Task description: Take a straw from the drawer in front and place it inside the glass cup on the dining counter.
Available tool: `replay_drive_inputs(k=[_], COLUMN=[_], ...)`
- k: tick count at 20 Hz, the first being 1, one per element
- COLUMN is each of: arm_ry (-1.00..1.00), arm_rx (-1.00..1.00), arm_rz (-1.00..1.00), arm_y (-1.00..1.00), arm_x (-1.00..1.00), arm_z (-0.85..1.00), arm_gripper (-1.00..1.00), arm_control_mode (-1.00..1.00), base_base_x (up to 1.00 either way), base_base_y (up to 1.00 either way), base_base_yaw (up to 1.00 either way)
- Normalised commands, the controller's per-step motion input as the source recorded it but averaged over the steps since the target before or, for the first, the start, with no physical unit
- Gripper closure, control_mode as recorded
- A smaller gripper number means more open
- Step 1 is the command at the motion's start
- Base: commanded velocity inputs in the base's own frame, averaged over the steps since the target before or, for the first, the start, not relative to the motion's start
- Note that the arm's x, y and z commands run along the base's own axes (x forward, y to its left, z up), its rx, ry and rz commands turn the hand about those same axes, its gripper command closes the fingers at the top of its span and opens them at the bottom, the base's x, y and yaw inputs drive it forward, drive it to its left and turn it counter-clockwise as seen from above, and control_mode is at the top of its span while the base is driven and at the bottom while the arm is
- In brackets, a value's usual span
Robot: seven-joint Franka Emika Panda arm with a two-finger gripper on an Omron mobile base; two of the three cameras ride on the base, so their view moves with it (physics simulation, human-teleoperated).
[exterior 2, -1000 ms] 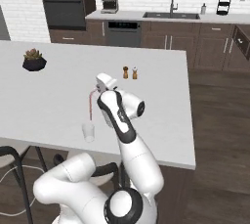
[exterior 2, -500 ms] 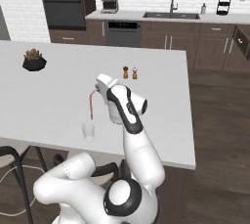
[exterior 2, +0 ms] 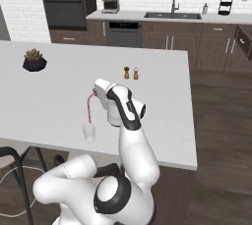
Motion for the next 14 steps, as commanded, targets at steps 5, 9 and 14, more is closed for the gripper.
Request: replay_drive_inputs(k=[5, 9, 14], arm_ry=[0.00, 0.00, 0.00], arm_rx=[0.00, 0.00, 0.00], arm_rz=[0.03, 0.04, 0.05], arm_y=[0.00, 0.00, 0.00], arm_x=[-0.08, -0.10, -0.36], arm_z=[-0.12, -0.18, -0.05], arm_gripper=[1.00, 1.00, 1.00], arm_control_mode=[-1.00, -1.00, -1.00], base_base_x=[0.00, 0.00, 0.00], base_base_y=[0.00, 0.00, 0.00], base_base_yaw=[0.00, 0.00, 0.00])
